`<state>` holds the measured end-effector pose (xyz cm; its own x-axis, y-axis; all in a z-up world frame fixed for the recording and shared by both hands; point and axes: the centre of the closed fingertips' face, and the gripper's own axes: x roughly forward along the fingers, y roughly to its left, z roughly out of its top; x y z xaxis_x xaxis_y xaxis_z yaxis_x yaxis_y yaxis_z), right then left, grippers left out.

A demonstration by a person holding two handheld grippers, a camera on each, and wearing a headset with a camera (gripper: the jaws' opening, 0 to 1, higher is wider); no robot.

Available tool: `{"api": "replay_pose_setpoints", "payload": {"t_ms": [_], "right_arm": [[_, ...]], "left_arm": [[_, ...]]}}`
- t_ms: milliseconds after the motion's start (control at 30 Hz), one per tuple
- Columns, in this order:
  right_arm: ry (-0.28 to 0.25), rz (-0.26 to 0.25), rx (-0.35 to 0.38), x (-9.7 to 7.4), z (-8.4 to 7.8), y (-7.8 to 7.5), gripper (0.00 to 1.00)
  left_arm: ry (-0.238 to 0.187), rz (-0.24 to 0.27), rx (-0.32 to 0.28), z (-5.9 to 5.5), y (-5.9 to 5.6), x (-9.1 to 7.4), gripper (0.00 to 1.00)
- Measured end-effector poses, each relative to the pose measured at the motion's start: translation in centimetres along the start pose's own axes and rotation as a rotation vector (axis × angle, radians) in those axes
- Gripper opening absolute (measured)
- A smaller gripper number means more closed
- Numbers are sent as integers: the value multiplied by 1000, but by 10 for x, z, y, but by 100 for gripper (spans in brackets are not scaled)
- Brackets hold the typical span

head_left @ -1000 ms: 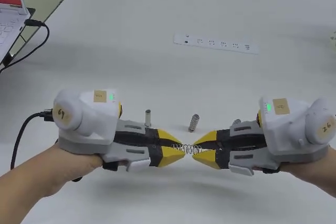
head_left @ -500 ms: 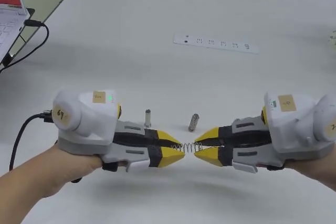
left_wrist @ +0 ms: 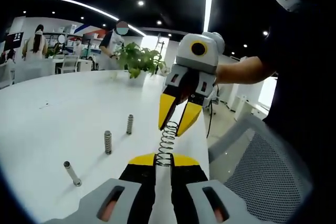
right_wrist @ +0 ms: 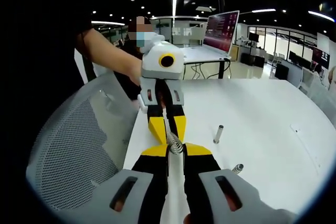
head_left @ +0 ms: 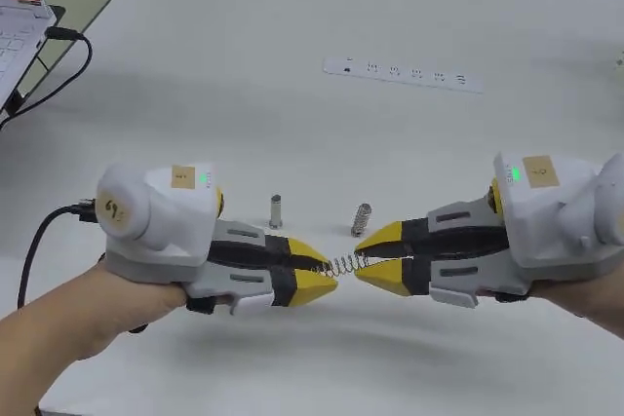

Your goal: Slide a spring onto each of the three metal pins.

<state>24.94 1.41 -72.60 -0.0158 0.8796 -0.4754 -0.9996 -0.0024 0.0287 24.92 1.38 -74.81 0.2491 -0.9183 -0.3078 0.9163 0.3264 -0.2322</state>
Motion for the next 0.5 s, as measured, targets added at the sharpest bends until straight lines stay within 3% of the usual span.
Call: {"api": "replay_pose_setpoints", "payload": {"t_ms": [167,300,500], "right_arm": [[-3,-3,0,2,1,-1,8],[-38,-4,25,4,10,-1,8],[-55,-9,-27,16,25,4,8]], "left_arm": [[11,5,13,-2,2,0,2],[15,6,20,-3,1,0,2],[30,-1,47,-4,-5,6,2]]}}
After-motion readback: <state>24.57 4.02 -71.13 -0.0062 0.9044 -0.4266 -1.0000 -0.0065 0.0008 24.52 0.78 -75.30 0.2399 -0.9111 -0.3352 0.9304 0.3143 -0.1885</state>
